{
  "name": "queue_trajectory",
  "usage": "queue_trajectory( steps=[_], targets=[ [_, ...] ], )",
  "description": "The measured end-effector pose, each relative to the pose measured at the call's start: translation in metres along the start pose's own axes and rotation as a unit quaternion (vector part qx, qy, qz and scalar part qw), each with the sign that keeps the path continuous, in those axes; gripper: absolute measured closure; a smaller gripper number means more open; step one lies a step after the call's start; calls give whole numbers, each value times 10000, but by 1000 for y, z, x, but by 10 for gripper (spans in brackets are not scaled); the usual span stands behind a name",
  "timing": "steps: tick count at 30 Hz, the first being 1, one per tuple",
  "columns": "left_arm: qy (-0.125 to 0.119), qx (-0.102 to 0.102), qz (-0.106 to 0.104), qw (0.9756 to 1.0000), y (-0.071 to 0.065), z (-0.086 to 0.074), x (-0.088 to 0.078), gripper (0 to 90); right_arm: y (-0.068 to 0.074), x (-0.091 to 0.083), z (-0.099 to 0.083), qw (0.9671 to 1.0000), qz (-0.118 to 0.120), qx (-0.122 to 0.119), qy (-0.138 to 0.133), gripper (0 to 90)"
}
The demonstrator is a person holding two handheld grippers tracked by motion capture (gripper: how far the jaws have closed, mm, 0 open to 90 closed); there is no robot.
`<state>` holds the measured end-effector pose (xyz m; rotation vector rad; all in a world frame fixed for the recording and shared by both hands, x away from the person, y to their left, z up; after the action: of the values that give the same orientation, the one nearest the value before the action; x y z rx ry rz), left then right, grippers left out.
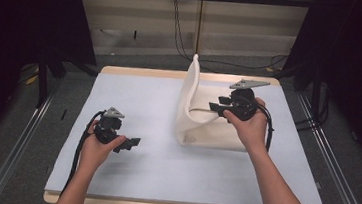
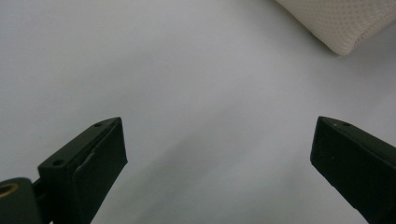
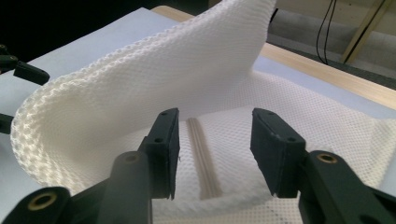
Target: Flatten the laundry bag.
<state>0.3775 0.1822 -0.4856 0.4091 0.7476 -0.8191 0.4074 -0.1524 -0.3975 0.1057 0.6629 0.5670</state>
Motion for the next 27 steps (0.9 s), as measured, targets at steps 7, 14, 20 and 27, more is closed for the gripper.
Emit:
queue_trajectory(
  steps=[7,14,20,27],
  targets=[
    [42,17,-9,10000,1,-1,-2,32,-11,-13,-3,9999,-94,26,102,768],
    [37,-10,-10,10000,0,0,-2,32,-32,-28,-8,9995,-300,81,54,900],
    [71,-4,-51,10000,0,0,-2,32,-48,-28,-20,9988,-428,190,106,900],
    [31,-1,-17,10000,-1,0,0,33,-44,-15,-28,9987,-443,79,232,900]
  ],
)
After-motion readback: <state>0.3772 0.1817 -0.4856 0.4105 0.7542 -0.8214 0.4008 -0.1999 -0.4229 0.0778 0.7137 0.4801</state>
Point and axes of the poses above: each handheld gripper's, and its own axes: x roughly forward along the jaws, z roughly out of its top, y roughly to its left, the point moved 6 cm from there along x, roughly forward along the jaws, and after that the axes turned 13 degrees about x, right-handed, at the moved point
